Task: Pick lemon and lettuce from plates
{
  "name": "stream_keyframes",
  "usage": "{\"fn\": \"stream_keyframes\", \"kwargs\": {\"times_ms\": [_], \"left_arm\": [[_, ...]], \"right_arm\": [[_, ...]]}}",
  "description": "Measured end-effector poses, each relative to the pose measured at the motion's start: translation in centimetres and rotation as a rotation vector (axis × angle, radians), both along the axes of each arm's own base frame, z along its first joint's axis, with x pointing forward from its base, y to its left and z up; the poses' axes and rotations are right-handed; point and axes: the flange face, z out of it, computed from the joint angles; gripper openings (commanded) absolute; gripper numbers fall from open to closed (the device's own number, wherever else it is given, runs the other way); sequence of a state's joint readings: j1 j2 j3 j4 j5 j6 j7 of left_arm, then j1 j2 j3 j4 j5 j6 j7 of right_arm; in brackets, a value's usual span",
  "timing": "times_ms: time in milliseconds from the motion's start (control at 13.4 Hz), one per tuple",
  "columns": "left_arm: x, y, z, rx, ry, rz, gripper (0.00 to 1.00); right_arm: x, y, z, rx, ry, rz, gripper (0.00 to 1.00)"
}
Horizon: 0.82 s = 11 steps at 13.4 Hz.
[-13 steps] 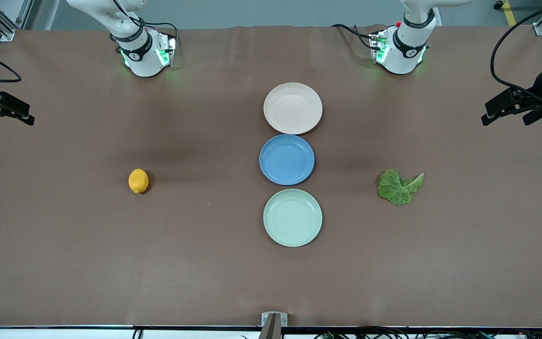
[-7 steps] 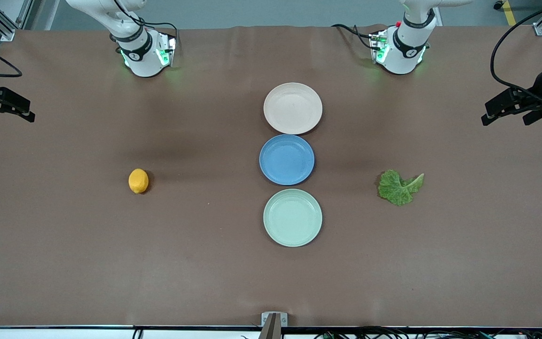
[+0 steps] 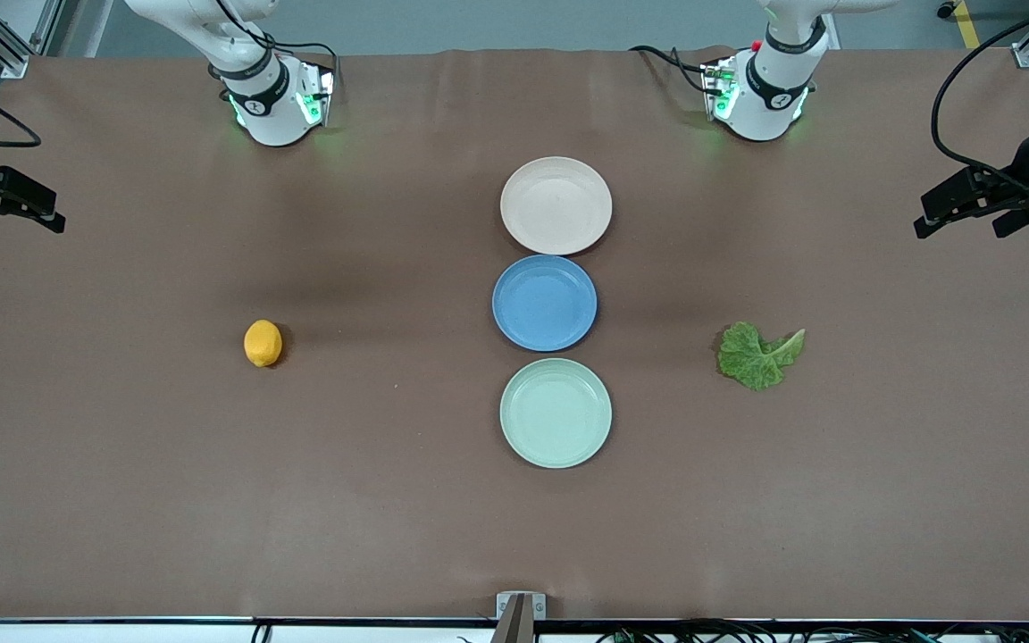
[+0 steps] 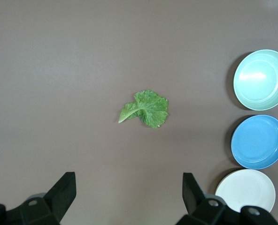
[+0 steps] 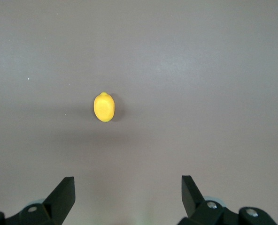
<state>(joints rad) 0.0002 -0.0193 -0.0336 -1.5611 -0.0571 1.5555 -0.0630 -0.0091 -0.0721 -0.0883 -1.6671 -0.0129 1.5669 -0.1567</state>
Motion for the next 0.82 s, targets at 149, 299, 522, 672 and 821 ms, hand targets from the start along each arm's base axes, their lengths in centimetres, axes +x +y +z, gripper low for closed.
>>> {"fn": "stream_keyframes", "kwargs": {"times_ms": [149, 299, 522, 672, 821], "left_arm": [[0.01, 0.29, -0.02, 0.046, -0.002, -0.002, 1.00], [0.01, 0.23, -0.02, 0.063, -0.002, -0.006, 1.00], [0.01, 0.16, 0.00, 0.064, -0.003, -0.008, 1.00], [0.01, 0.16, 0.00, 0.064, -0.003, -0.008, 1.00], [0.01, 0.16, 0.00, 0.064, -0.003, -0.008, 1.00]], "right_arm": [[0.14, 0.09, 0.10, -0.001, -0.012, 0.002, 1.00], [0.19, 0.18, 0.15, -0.001, -0.017, 0.004, 1.00], [0.16, 0.22, 0.18, 0.001, -0.016, -0.006, 1.00], [0.11, 0.32, 0.18, 0.004, -0.014, -0.024, 1.00], [0.11, 0.47, 0.16, 0.005, -0.012, -0.026, 1.00]]}}
